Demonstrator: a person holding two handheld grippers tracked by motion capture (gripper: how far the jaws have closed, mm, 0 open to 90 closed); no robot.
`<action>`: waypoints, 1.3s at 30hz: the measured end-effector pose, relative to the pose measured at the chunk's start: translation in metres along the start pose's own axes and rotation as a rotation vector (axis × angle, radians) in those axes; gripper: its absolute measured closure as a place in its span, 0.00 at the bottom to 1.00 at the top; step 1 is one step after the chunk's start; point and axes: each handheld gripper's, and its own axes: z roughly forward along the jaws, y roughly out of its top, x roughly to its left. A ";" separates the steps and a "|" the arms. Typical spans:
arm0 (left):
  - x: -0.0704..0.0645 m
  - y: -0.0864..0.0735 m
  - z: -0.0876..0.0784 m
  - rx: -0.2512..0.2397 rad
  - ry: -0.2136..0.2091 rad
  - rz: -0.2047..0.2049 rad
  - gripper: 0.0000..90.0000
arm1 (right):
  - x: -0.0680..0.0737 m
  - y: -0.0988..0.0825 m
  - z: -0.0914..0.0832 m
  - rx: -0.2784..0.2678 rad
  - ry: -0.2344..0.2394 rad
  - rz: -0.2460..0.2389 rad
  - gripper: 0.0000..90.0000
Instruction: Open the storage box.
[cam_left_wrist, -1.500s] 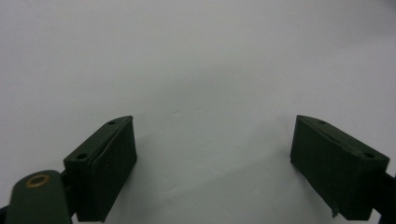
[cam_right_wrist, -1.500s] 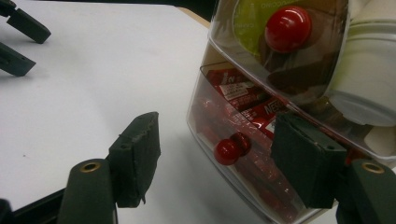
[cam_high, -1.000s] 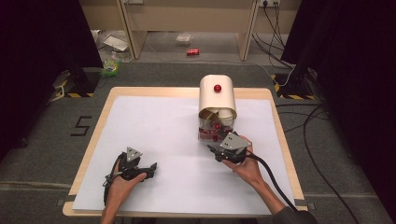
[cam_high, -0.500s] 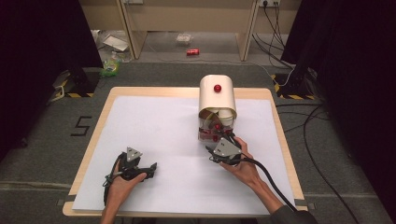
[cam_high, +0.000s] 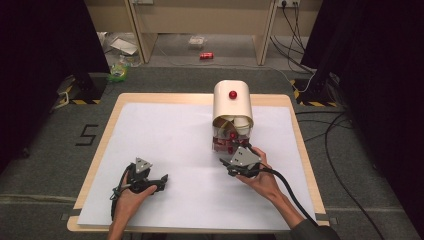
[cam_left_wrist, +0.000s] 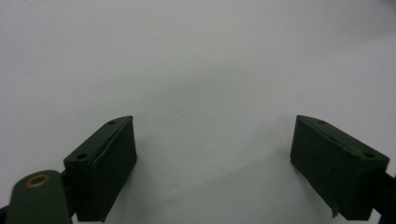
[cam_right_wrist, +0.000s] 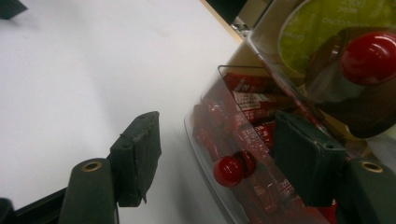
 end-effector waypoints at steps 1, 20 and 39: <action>0.000 0.000 0.000 0.000 0.000 0.000 0.15 | 0.000 0.000 -0.002 -0.002 0.007 0.008 0.38; 0.000 0.000 0.000 -0.002 -0.001 -0.003 0.15 | 0.001 0.000 -0.021 -0.026 0.114 0.091 0.44; 0.000 0.000 0.000 -0.002 -0.001 -0.003 0.15 | 0.011 -0.002 -0.027 0.014 0.198 0.081 0.48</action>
